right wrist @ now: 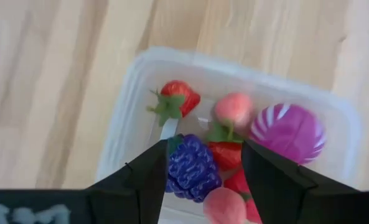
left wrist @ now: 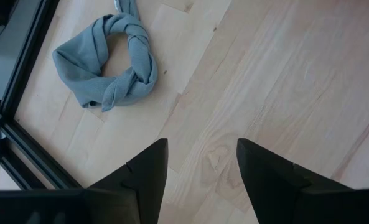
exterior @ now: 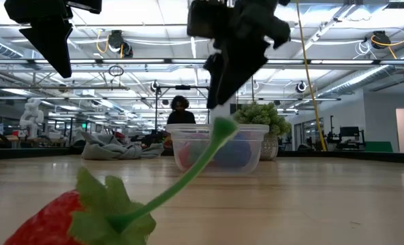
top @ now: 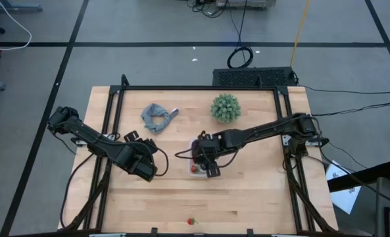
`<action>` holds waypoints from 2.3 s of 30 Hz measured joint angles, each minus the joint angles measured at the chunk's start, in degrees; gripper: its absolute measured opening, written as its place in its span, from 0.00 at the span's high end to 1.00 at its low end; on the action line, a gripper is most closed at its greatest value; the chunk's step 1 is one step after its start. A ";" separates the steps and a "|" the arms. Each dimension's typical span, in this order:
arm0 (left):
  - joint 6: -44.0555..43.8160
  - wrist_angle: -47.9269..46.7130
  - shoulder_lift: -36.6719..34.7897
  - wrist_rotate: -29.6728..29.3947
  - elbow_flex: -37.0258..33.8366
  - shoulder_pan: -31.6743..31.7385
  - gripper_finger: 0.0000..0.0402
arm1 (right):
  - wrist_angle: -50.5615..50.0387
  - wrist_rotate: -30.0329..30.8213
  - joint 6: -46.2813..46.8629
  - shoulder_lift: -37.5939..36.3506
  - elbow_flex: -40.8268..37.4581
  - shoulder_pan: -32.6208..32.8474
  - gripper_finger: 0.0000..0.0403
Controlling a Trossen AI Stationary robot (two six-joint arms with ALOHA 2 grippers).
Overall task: Pick and placing Produce into tupperware
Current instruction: Put the strawberry into the transparent bin
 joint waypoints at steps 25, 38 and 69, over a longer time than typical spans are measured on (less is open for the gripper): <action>14.15 36.59 0.02 1.95 -0.02 -3.32 0.51 | -18.03 7.77 18.99 -26.14 1.22 10.92 0.52; 12.86 47.48 12.26 7.84 4.81 -11.07 0.51 | -18.90 7.77 17.03 -26.78 1.22 11.01 0.52; 8.98 31.99 38.31 22.78 35.91 -10.97 0.51 | -20.18 7.76 14.00 -26.76 1.20 10.10 0.52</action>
